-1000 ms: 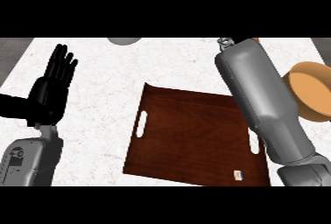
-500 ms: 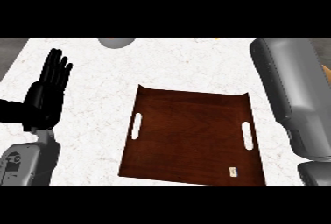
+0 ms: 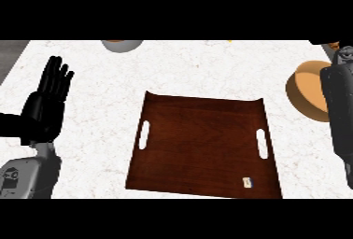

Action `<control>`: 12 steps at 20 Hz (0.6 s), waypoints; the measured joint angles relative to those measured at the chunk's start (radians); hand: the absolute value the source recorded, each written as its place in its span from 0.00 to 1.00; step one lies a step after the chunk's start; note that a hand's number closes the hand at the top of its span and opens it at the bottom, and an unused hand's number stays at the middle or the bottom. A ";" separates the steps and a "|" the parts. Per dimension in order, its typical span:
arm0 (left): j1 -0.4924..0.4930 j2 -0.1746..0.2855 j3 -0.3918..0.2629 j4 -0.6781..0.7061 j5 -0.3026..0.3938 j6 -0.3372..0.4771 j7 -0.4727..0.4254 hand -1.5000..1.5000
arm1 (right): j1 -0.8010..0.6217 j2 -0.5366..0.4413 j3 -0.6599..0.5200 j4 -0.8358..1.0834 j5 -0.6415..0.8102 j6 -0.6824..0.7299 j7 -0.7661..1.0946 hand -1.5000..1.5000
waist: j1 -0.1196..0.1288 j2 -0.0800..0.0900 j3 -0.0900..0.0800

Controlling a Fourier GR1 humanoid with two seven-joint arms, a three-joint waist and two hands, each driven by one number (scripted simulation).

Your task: Pick the croissant from the tray and place it in the pot

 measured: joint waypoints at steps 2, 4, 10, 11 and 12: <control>-0.001 -0.008 -0.006 0.000 -0.004 0.002 -0.003 0.50 | 0.063 -0.023 -0.024 -0.034 -0.040 -0.014 -0.041 1.00 | 0.000 0.001 0.000; -0.022 -0.009 -0.006 0.000 -0.005 0.007 0.016 0.50 | 0.109 -0.038 -0.042 -0.055 -0.067 -0.031 -0.070 1.00 | 0.002 0.002 0.000; -0.045 -0.007 0.004 0.035 -0.001 -0.009 0.003 0.50 | 0.195 -0.095 -0.101 0.018 -0.132 -0.126 -0.175 1.00 | 0.009 0.004 0.000; -0.040 0.002 0.010 0.022 0.007 -0.019 0.010 0.50 | 0.203 -0.102 -0.110 0.031 -0.141 -0.134 -0.184 1.00 | 0.010 0.004 0.000; -0.031 0.002 0.013 0.019 0.010 -0.024 0.005 0.50 | 0.203 -0.111 -0.120 0.052 -0.152 -0.137 -0.195 1.00 | 0.012 0.005 0.000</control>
